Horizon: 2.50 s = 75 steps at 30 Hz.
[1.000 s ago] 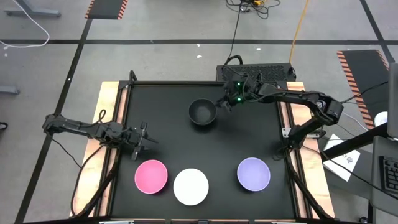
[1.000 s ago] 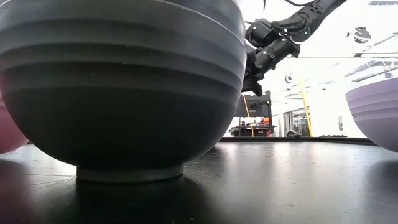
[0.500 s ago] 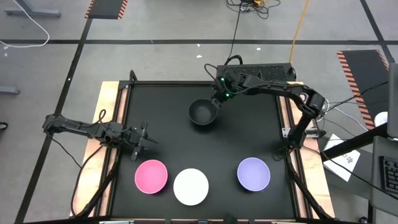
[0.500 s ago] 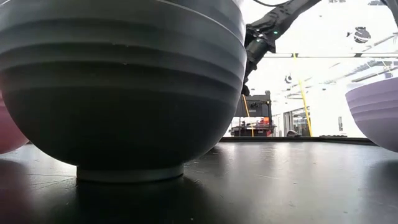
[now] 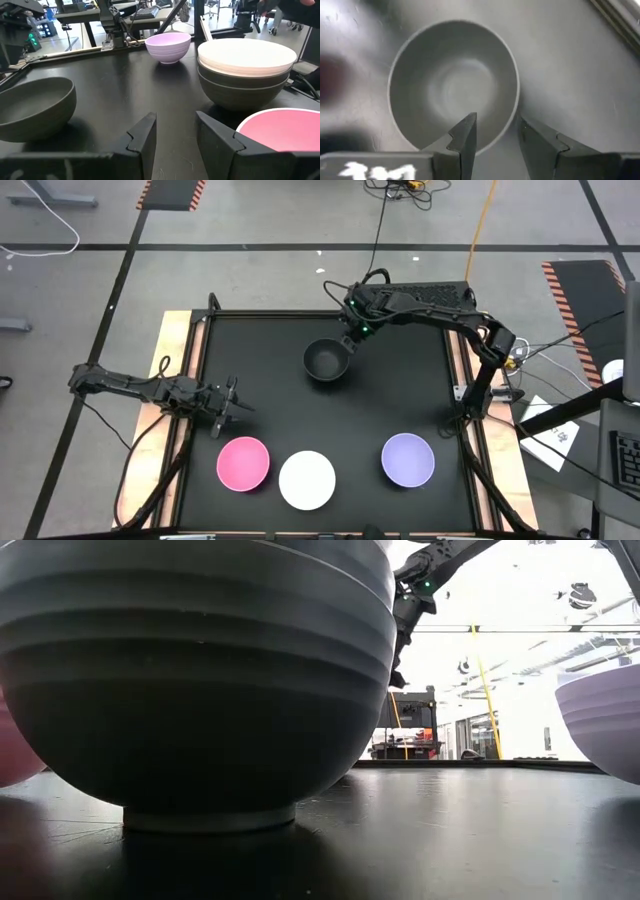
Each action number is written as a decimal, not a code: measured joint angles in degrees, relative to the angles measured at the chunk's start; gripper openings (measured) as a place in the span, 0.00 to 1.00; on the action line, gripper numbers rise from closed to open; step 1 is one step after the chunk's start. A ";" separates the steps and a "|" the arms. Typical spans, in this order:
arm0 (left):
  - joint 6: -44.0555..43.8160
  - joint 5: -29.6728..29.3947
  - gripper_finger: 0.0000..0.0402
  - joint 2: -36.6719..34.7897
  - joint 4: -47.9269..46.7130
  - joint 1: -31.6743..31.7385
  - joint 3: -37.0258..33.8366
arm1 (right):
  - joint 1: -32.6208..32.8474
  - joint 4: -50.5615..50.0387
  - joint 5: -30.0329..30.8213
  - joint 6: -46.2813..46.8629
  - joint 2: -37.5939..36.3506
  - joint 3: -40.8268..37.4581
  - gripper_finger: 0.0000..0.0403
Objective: Nest bowls inside each other
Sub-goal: Stack the black bowl on top of the stacked white bowl
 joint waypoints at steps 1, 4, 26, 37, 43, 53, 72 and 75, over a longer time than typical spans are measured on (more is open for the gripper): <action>0.00 0.01 0.34 0.00 0.00 0.00 0.00 | 0.00 -0.46 -0.03 0.01 0.00 0.00 0.32; 0.00 0.02 0.34 0.00 0.01 0.00 0.00 | 0.00 -0.53 -0.07 1.04 0.00 0.02 0.32; 1.36 0.69 0.34 0.00 0.15 -0.02 0.00 | -0.31 -1.33 -3.15 6.78 6.43 0.02 0.32; 2.02 0.96 0.34 0.00 0.20 -0.02 0.00 | -0.31 -1.34 -3.13 5.79 8.37 0.29 0.32; 2.36 0.96 0.34 0.00 0.19 0.00 0.00 | -0.28 -1.30 -3.17 3.75 8.37 0.28 0.32; 1.91 0.94 0.34 0.00 0.17 0.00 0.00 | -0.28 -0.85 -3.17 1.10 8.37 0.28 0.02; 0.53 0.94 0.34 0.00 0.17 0.00 0.00 | 0.12 13.17 -17.39 -0.84 6.82 0.35 0.00; 0.42 0.94 0.34 0.00 0.17 0.00 0.00 | 1.41 16.56 -20.53 -0.94 5.30 0.42 0.00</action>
